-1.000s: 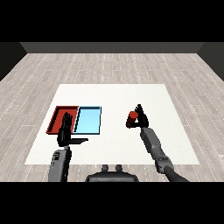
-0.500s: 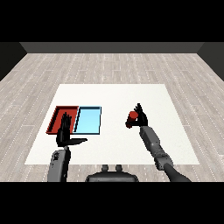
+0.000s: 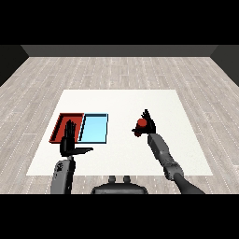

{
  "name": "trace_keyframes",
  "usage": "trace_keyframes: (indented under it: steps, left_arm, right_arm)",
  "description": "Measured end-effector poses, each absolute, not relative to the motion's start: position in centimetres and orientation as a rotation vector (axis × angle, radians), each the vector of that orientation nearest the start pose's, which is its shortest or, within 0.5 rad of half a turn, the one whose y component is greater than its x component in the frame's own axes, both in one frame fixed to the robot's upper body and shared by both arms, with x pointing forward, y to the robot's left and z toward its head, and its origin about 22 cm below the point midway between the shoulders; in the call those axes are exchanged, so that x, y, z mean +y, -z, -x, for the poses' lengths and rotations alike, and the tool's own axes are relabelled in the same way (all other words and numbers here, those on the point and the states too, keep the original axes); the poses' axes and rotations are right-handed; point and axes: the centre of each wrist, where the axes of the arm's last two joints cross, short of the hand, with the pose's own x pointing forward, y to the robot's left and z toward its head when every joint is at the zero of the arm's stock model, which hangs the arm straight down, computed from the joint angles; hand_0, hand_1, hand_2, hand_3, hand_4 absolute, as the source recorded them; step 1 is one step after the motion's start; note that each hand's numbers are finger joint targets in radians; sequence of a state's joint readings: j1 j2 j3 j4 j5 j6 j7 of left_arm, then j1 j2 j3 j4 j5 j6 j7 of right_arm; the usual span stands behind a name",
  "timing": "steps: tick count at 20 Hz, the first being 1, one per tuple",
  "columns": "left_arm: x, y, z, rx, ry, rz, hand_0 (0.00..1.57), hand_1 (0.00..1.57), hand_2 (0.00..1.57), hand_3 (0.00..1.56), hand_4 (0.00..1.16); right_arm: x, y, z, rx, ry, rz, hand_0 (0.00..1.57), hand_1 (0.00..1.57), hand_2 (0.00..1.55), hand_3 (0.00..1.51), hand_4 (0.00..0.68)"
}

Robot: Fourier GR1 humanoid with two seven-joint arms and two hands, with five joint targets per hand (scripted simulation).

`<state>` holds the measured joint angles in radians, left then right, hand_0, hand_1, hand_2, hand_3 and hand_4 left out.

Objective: Pick the red can and put it in the red box

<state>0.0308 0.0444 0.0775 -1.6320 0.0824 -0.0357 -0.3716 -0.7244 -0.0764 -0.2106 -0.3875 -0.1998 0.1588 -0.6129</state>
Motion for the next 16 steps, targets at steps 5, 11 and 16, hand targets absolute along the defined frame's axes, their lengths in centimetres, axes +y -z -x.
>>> trace_keyframes:
  steps: [5, 11, 16]
  left_arm:
    - [26.3, -1.8, -23.5, -1.971, -0.068, -0.013, 0.0, 0.0, 0.0, 0.0, 0.0]
    - [25.7, -0.9, -23.5, -1.977, -0.061, -0.024, 0.0, 0.0, 0.0, 0.0, 0.0]
    - [25.6, -0.9, -23.4, -1.983, -0.054, -0.037, 0.0, 0.0, 0.0, 0.0, 0.0]
  right_arm:
    - [-20.5, 6.3, -37.3, -1.653, 0.098, -0.251, 0.81, 0.81, 0.92, 0.8, 0.0]
    - [-20.7, 6.2, -37.4, -1.643, 0.086, -0.158, 1.5, 1.5, 1.47, 1.44, 0.667]
    - [-20.3, 5.4, -38.0, -1.664, 0.046, -0.107, 1.46, 1.46, 1.45, 1.43, 0.656]
